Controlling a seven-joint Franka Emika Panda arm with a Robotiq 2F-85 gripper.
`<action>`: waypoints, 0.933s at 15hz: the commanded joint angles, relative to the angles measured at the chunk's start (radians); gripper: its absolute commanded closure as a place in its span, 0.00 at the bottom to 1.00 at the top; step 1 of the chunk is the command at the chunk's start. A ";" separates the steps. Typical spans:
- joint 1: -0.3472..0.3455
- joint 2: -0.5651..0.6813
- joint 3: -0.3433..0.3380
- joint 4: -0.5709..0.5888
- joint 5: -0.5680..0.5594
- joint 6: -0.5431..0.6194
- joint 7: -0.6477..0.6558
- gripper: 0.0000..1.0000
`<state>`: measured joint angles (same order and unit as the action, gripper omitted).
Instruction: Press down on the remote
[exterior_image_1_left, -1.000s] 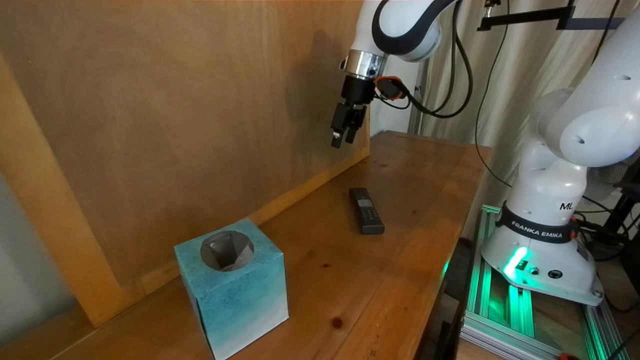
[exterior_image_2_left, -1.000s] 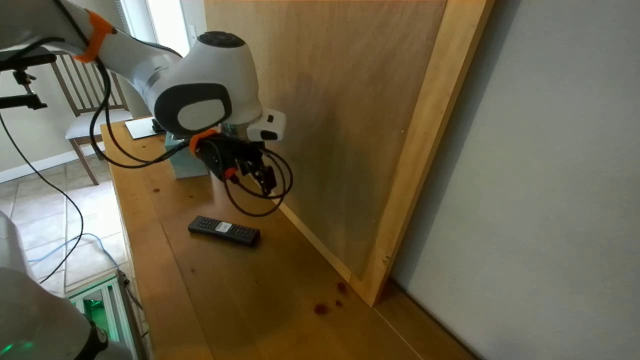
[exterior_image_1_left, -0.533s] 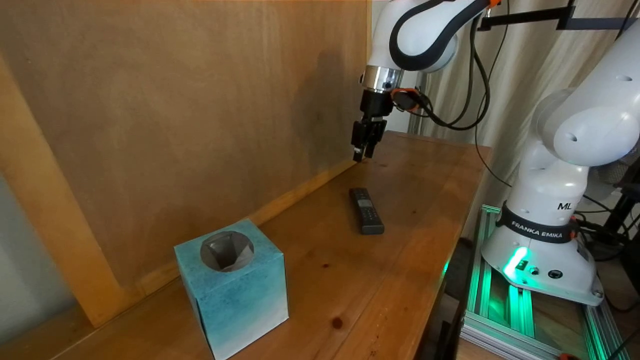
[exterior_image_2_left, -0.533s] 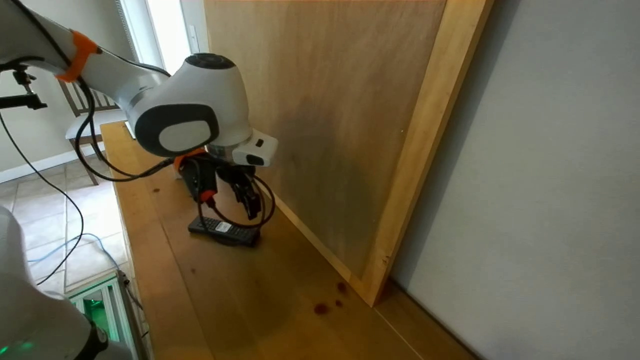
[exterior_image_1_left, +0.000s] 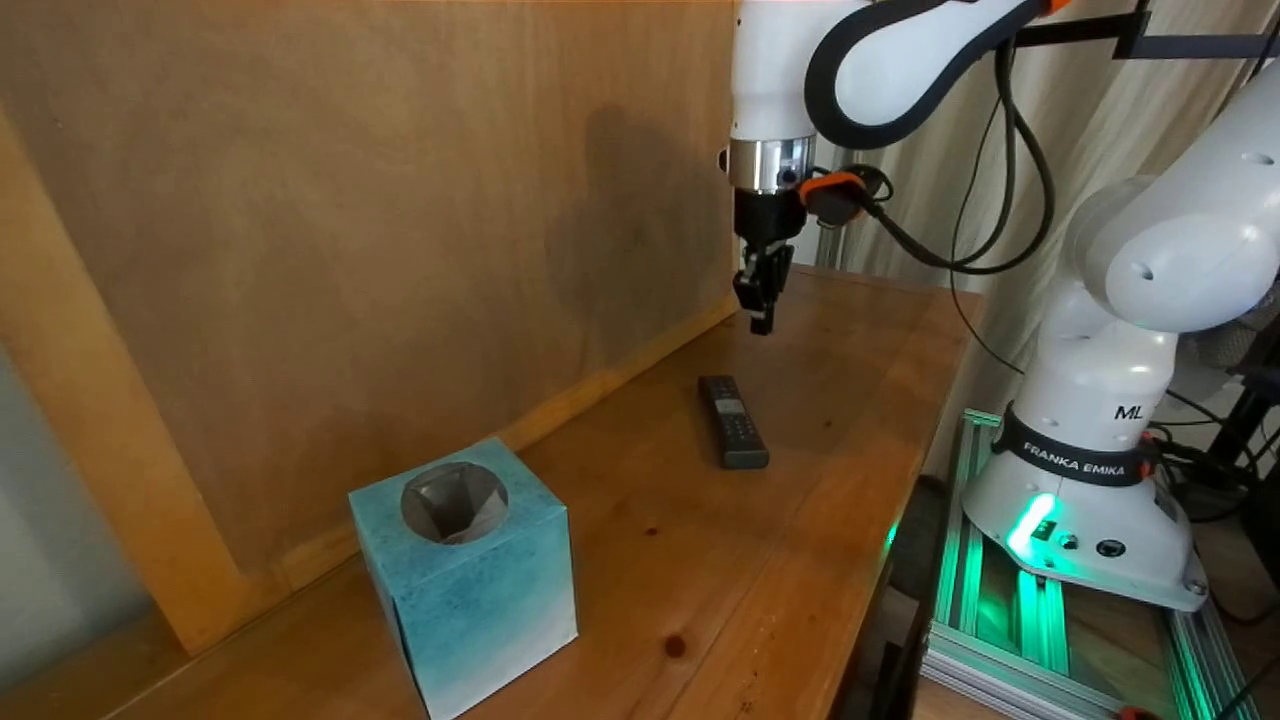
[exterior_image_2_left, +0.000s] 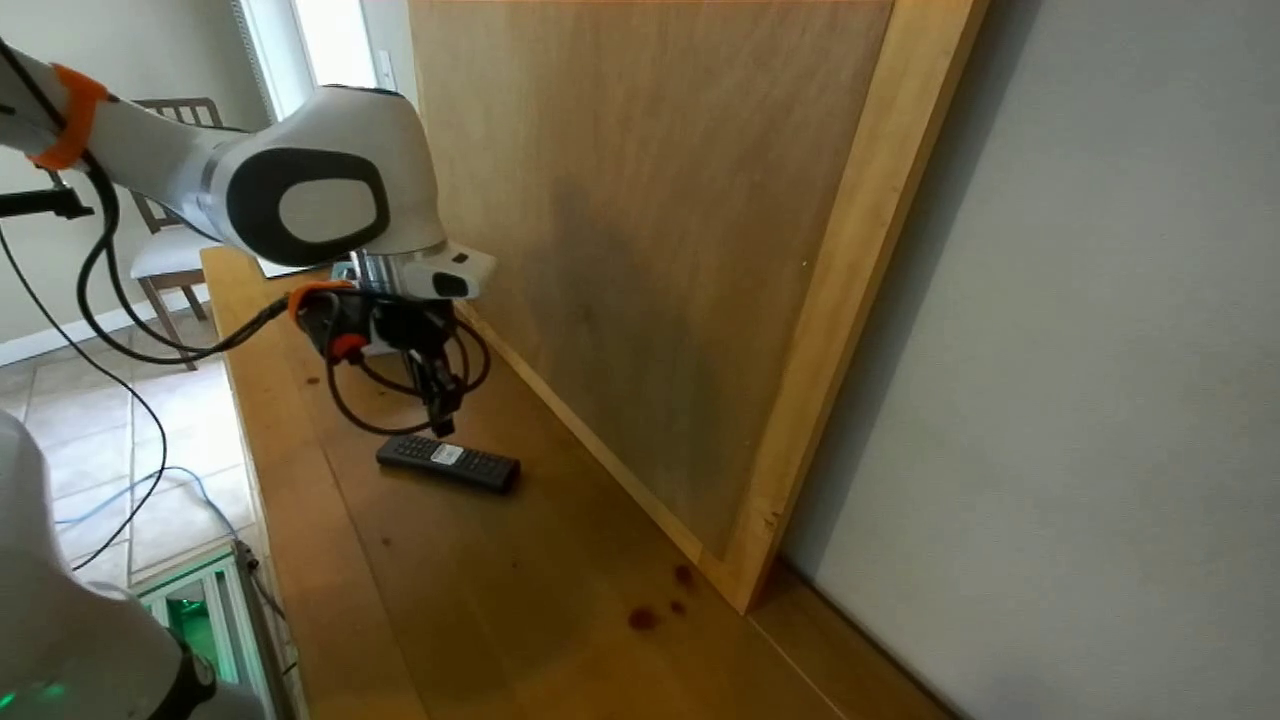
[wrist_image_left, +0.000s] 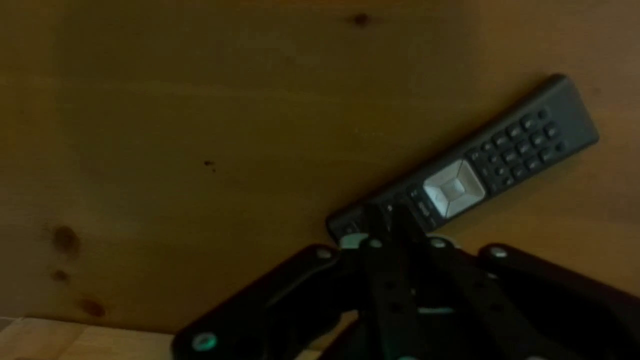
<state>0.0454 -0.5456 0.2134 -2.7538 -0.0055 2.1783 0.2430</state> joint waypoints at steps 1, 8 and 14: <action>0.060 -0.017 0.022 0.002 -0.019 -0.064 -0.019 1.00; 0.053 -0.003 0.006 0.001 -0.008 -0.044 0.009 0.99; 0.104 0.065 0.029 0.045 -0.013 -0.002 -0.050 1.00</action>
<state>0.1159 -0.5334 0.2391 -2.7436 -0.0061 2.1530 0.2234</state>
